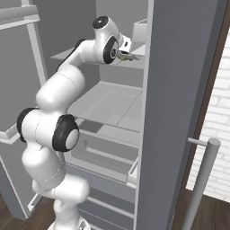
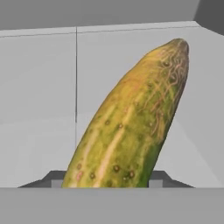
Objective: Place one cucumber and one chicken drumstick in each tupperware on the nearby counter, to pack two identical lunches.
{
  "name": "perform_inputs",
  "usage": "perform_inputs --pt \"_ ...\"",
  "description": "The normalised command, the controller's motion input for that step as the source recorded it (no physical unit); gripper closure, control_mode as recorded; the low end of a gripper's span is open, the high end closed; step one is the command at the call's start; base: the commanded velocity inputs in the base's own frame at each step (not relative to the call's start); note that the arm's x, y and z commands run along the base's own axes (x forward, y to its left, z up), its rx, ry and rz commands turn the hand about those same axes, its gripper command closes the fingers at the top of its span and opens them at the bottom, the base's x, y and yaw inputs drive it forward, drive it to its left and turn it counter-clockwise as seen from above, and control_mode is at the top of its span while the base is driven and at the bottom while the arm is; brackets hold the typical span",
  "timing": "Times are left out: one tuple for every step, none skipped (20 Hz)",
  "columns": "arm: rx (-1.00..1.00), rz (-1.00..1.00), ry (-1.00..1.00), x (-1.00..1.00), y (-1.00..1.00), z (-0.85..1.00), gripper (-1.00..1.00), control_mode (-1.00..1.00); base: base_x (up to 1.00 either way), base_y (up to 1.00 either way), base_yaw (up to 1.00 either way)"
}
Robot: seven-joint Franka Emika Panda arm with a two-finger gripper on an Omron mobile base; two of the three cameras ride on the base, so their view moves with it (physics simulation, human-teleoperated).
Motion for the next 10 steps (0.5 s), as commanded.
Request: perform_inputs --pt "0.00 0.00 0.00 -0.31 0.00 0.00 1.00 -1.00 0.00 0.00 0.00" --pt "0.00 0.00 -0.11 -0.67 0.00 0.00 1.00 -1.00 0.00 0.00 0.00" --pt "0.00 0.00 -0.18 -0.76 0.00 0.00 1.00 -1.00 0.00 0.00 0.00" --pt "0.00 0.00 -0.35 -1.00 0.00 0.00 1.00 -1.00 0.00 0.00 0.00" --pt "0.00 0.00 -0.42 -1.00 0.00 0.00 1.00 -1.00 0.00 0.00 0.00" --pt "0.00 0.00 -0.46 -1.00 0.00 0.04 1.00 -1.00 0.00 0.00 0.00" --pt "0.00 0.00 -0.48 -1.00 0.01 0.13 1.00 -1.00 0.00 0.00 0.00" --pt "0.00 0.02 -0.48 -1.00 0.12 0.11 1.00 -1.00 0.00 0.00 0.00" --pt "-0.01 0.05 -0.46 -1.00 0.24 0.06 1.00 -1.00 0.00 0.00 0.00" --pt "-0.04 0.10 -0.38 -1.00 0.39 0.00 1.00 -1.00 0.00 0.00 0.00"
